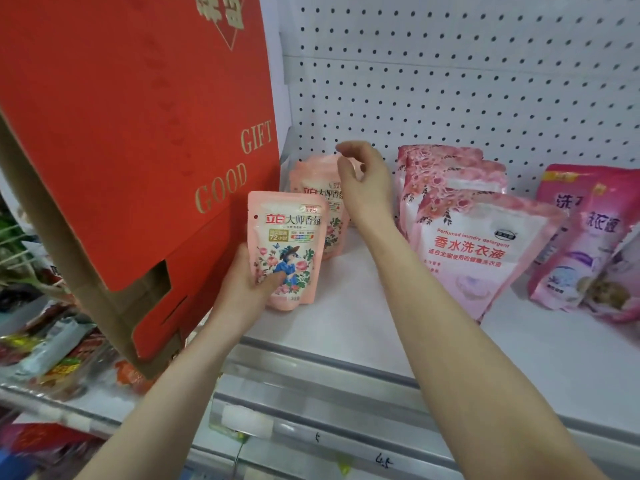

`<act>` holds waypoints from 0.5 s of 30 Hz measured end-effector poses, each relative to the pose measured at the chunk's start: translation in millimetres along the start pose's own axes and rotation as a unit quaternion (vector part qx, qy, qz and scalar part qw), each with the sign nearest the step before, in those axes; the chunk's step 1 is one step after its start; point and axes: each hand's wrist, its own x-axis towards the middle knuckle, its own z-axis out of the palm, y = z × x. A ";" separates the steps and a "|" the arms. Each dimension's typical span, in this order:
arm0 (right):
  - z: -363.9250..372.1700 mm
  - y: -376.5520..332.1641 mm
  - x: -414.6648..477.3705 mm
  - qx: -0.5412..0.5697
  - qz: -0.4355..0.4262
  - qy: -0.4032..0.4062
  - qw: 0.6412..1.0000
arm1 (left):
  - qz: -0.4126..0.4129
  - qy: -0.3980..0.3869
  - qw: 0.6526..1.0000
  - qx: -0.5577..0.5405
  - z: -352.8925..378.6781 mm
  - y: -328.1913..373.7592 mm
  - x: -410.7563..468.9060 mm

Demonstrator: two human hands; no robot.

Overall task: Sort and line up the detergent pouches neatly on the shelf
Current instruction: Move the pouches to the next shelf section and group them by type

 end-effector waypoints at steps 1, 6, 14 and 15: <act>-5.1 -6.1 -2.3 -0.017 -0.042 -0.041 0.998 | -0.003 -0.011 1.000 -0.011 4.0 -0.6 4.1; -21.8 -8.0 -3.8 -0.234 -0.042 -0.243 0.940 | -0.014 -0.046 0.998 -0.030 25.1 -1.1 25.8; -10.3 -5.1 8.5 -0.296 -0.038 -0.197 0.934 | 0.040 -0.014 0.979 0.202 35.9 -6.4 29.2; -7.7 -5.7 9.5 -0.301 -0.042 -0.195 0.933 | 0.041 -0.018 0.977 0.209 38.1 -7.2 29.9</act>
